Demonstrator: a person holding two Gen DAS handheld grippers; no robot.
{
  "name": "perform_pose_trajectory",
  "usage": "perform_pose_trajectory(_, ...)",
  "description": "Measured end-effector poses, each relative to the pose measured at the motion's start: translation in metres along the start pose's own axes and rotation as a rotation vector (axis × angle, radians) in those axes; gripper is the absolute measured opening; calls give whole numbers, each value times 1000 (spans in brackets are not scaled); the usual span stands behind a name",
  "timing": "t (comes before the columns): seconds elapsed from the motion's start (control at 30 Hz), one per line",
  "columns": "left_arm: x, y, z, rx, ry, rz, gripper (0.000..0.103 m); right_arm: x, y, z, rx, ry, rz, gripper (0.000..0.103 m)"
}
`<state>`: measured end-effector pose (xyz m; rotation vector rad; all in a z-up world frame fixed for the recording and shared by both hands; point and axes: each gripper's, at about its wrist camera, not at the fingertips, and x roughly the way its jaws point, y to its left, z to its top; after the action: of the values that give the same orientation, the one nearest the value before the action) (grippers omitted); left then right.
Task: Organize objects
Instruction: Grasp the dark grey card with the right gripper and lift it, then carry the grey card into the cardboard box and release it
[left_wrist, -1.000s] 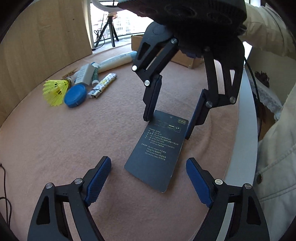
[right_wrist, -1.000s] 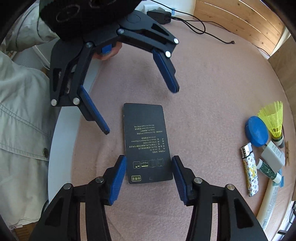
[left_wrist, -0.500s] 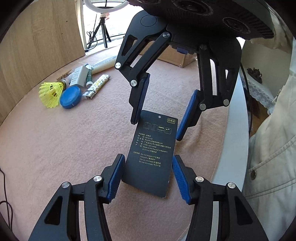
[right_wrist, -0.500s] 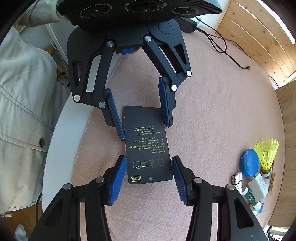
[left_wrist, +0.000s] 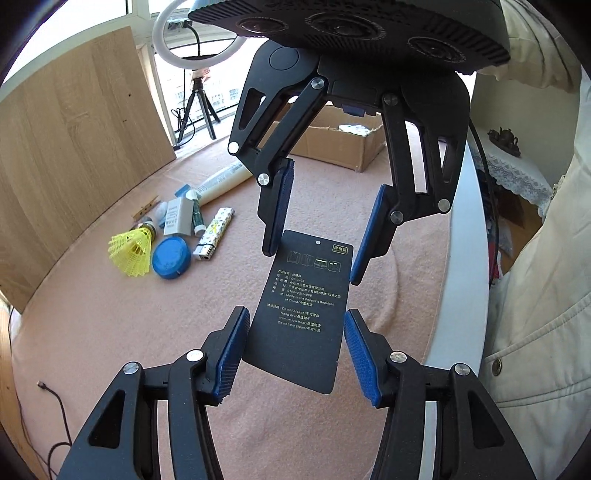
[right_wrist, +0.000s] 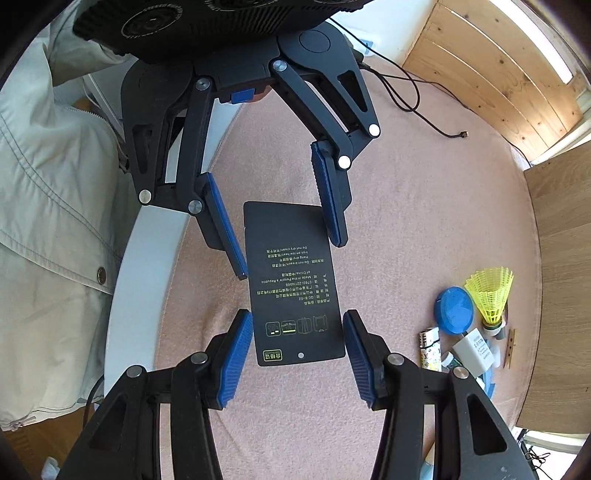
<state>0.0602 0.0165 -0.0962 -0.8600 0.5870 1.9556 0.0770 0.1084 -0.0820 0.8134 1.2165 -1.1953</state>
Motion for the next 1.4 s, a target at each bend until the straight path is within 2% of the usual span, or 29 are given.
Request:
perform_pose_trajectory(0.3,2,-7,35,47,13,6,57,-15,-5,-12,9,-28,-47,46)
perform_pose_trajectory(0.5,16,-9,68,86,16,-5,56,-31,-6,-40,37,-50,-78,46)
perform_pose_trajectory(0.7,38,-11,113,156,4,-60,57,-58,-3,-84,117,-57,-125,46)
perform_pose_trajectory(0.93,85,-14,180,260,27,-132,57,-79,-10,-148,240,-77,-170,46)
perform_pose_trajectory(1.4,185,-55,329,378,29,-185,57,-127,-26,-296,375,-88,-224,46)
